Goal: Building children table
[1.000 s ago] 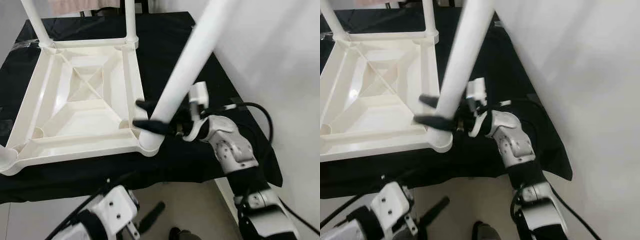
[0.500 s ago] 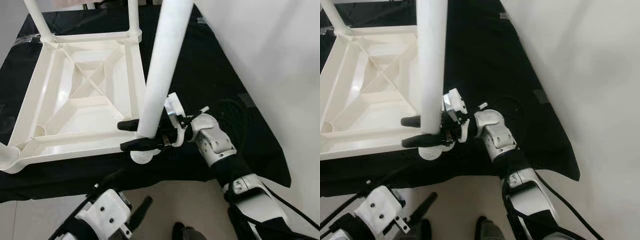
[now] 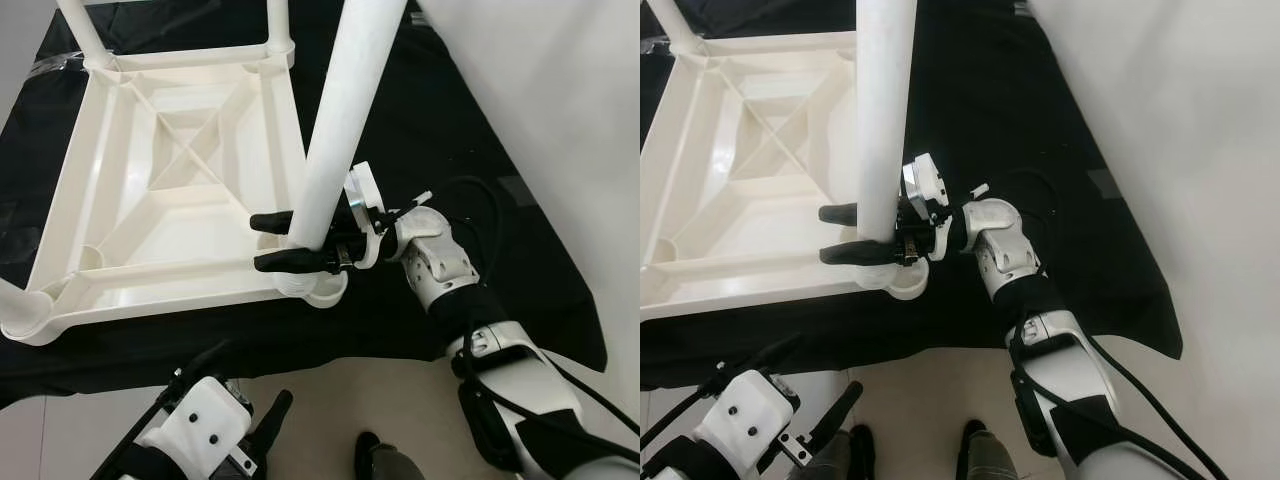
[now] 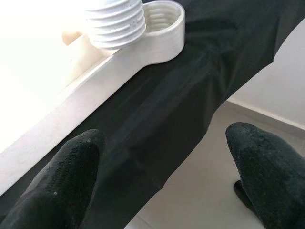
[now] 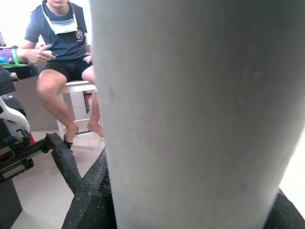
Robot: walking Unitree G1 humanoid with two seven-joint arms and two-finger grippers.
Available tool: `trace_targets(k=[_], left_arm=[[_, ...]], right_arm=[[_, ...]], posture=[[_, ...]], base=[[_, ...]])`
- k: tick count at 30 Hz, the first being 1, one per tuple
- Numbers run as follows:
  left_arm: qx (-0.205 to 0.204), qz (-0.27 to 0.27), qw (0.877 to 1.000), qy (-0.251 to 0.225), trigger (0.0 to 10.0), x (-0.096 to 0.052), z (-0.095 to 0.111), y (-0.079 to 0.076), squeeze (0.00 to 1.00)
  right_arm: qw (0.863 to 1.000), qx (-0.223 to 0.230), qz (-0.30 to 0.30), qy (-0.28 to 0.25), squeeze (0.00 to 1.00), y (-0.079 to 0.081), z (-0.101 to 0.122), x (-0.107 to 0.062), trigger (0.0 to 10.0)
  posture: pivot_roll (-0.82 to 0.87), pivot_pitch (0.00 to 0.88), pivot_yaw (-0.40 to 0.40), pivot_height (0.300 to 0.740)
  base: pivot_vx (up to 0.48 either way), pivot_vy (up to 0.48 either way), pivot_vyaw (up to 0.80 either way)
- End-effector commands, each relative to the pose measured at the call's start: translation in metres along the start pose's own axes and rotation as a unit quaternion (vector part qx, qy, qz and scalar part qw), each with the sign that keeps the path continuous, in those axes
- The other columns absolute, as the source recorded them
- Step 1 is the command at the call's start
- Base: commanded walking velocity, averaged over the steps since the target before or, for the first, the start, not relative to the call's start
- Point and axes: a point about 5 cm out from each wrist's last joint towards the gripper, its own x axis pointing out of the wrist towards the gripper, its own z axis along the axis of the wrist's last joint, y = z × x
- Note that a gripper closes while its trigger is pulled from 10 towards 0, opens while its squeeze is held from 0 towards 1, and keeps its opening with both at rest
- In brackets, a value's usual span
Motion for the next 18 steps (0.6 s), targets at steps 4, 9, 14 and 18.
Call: trace_targets(k=[4,9,14,18], left_arm=[[0.0,-0.006,1.0,0.01,10.0,-0.001,-0.002,-0.003,0.0],[-0.001,-0.008,1.0,0.01,10.0,0.001,-0.003,-0.003,0.0],[-0.005,-0.008,1.0,0.009,10.0,0.001,-0.005,-0.002,0.0],[-0.006,-0.008,1.0,0.009,10.0,0.002,-0.005,-0.002,0.0]], right_arm=[[1.0,0.005,-0.021,0.009,0.0,-0.001,-0.006,-0.007,10.0],[1.0,0.009,-0.02,0.009,0.0,0.0,-0.009,-0.009,10.0],[1.0,0.021,-0.009,0.015,0.0,0.001,-0.01,-0.023,10.0],[0.999,0.025,0.001,0.022,0.0,0.003,-0.01,-0.031,10.0]], posture=[[0.18,0.315,-0.012,0.74],[0.18,0.306,-0.009,0.74],[0.19,0.296,-0.008,0.74],[0.19,0.296,-0.008,0.74]], base=[[0.0,0.0,0.0],[0.0,0.0,0.0],[0.0,0.0,0.0],[0.0,0.0,0.0]])
